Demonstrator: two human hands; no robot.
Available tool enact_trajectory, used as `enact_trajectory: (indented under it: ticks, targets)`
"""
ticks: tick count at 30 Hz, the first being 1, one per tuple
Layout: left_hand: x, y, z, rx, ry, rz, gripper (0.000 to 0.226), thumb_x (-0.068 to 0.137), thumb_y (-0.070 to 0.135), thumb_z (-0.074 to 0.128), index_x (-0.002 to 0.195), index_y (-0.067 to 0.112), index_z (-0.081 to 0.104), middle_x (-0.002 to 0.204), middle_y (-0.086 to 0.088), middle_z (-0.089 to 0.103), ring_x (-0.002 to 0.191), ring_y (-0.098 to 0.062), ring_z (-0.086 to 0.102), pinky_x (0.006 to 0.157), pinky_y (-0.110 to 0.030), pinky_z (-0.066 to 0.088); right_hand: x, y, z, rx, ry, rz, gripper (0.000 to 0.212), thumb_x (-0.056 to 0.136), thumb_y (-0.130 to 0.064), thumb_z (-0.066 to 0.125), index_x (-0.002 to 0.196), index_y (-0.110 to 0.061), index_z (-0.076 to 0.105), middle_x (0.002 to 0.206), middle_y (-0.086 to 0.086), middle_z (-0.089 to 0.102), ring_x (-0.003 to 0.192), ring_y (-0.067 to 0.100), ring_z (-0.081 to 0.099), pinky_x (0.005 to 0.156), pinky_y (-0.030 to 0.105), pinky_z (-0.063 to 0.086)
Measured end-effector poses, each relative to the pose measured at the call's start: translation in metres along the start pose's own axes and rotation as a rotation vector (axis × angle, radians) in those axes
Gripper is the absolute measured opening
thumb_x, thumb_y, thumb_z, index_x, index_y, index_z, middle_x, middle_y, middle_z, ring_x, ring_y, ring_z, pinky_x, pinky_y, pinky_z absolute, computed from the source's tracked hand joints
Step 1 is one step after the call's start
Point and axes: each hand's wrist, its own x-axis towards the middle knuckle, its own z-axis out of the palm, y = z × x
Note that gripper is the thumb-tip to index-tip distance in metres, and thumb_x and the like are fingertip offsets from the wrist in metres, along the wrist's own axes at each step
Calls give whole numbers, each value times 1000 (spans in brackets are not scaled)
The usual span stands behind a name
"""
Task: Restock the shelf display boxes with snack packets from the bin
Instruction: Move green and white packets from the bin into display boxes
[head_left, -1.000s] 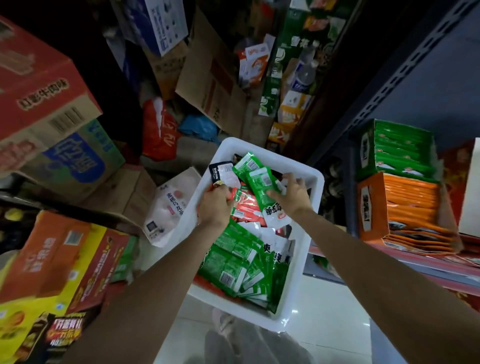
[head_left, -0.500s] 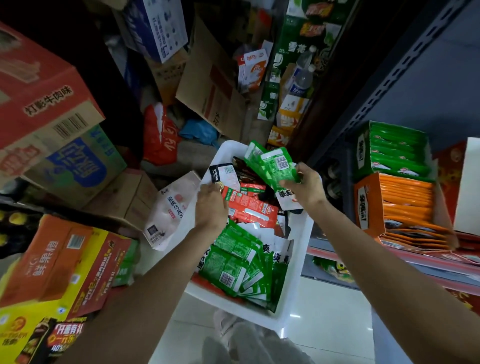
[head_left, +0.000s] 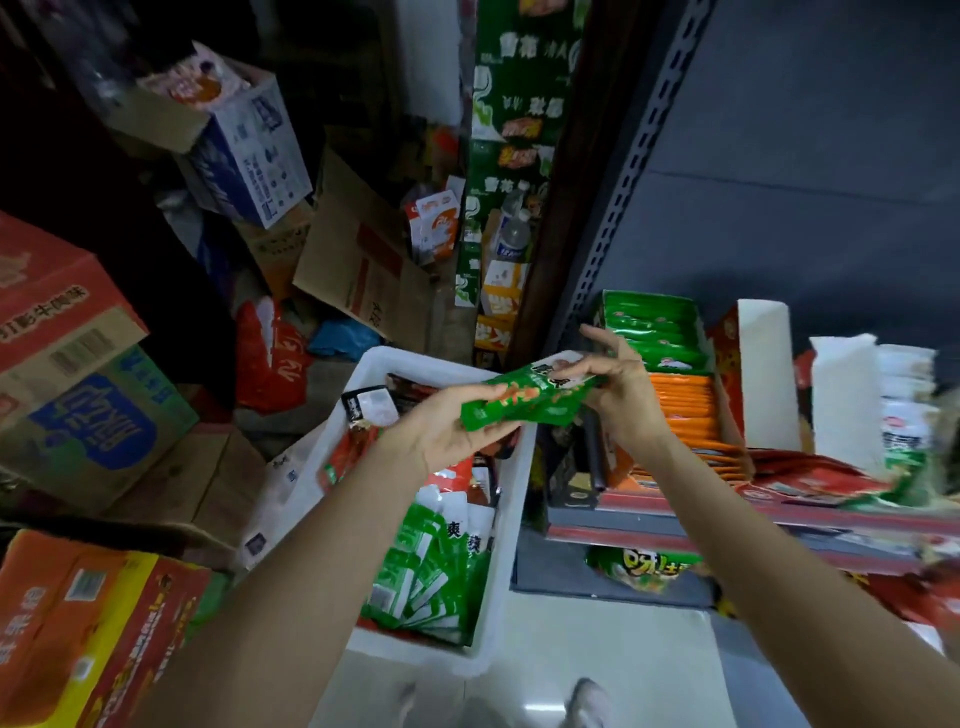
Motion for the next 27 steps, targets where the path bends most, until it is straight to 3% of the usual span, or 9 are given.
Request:
enact_trajectory:
  ticks: [4, 7, 10, 13, 17, 20, 22, 25, 27]
  targets:
    - [23, -24, 49, 207, -14, 117, 25, 89, -3, 53, 113, 0, 60, 80, -5, 73, 68, -12, 70, 60, -20, 56, -10, 20, -45, 132, 2, 119, 64, 77, 14, 60, 122, -32, 55, 147, 10, 25, 138, 25, 26, 110, 40, 35]
    - [47, -51, 94, 241, -31, 267, 40, 83, -10, 57, 122, 2, 57, 88, -6, 72, 75, -14, 69, 66, -23, 57, -23, 36, -90, 645, -25, 340, 85, 66, 5, 53, 142, -26, 30, 127, 9, 50, 105, 24, 54, 81, 38, 51]
    - [71, -82, 143, 362, 62, 365, 54, 76, -11, 66, 123, 13, 56, 106, -11, 67, 89, -21, 67, 80, -32, 56, -40, 44, -140, 789, -69, 378, 51, 79, -9, 59, 128, -12, 46, 109, 8, 63, 91, 22, 62, 70, 29, 53]
    - [90, -110, 192, 690, 116, 455, 61, 71, -1, 77, 124, 17, 54, 119, -7, 59, 106, -20, 58, 89, -32, 48, -52, 62, -189, 636, 126, 340, 8, 88, -4, 60, 93, -11, 60, 79, 0, 72, 70, 13, 68, 60, 24, 54]
    - [118, -150, 251, 1013, 9, 554, 50, 73, 0, 75, 119, 5, 56, 111, -5, 61, 100, -13, 54, 71, -6, 42, -62, 95, -255, 490, 175, 351, 15, 82, -3, 67, 84, -6, 52, 58, -3, 67, 54, 6, 63, 51, 20, 51]
    - [143, -175, 283, 1121, -2, 645, 30, 75, 18, 75, 101, 7, 65, 97, -5, 69, 91, -21, 64, 80, -26, 51, -68, 122, -303, 245, 192, 325, 25, 77, -5, 74, 79, -13, 50, 61, -4, 61, 52, 4, 56, 51, 22, 47]
    - [157, -188, 301, 1212, 49, 692, 14, 78, 15, 73, 89, 10, 69, 89, -8, 71, 85, -23, 67, 79, -30, 51, -70, 138, -330, 64, 176, 230, 40, 73, -2, 76, 98, -25, 54, 79, -11, 63, 62, 2, 58, 59, 28, 51]
    - [167, -202, 329, 1258, 77, 735, 14, 80, 5, 69, 90, 11, 61, 75, 1, 62, 77, -19, 62, 75, -29, 52, -68, 155, -354, -122, 146, 121, 91, 70, 5, 73, 132, -46, 32, 102, -20, 59, 79, 1, 59, 70, 25, 53]
    - [175, -209, 339, 1268, 102, 737, 18, 79, 3, 68, 85, 13, 55, 69, 7, 57, 77, -21, 63, 73, -37, 55, -65, 163, -361, -181, 134, 119, 88, 69, 4, 71, 135, -41, 34, 104, -11, 62, 86, 11, 62, 75, 31, 53]
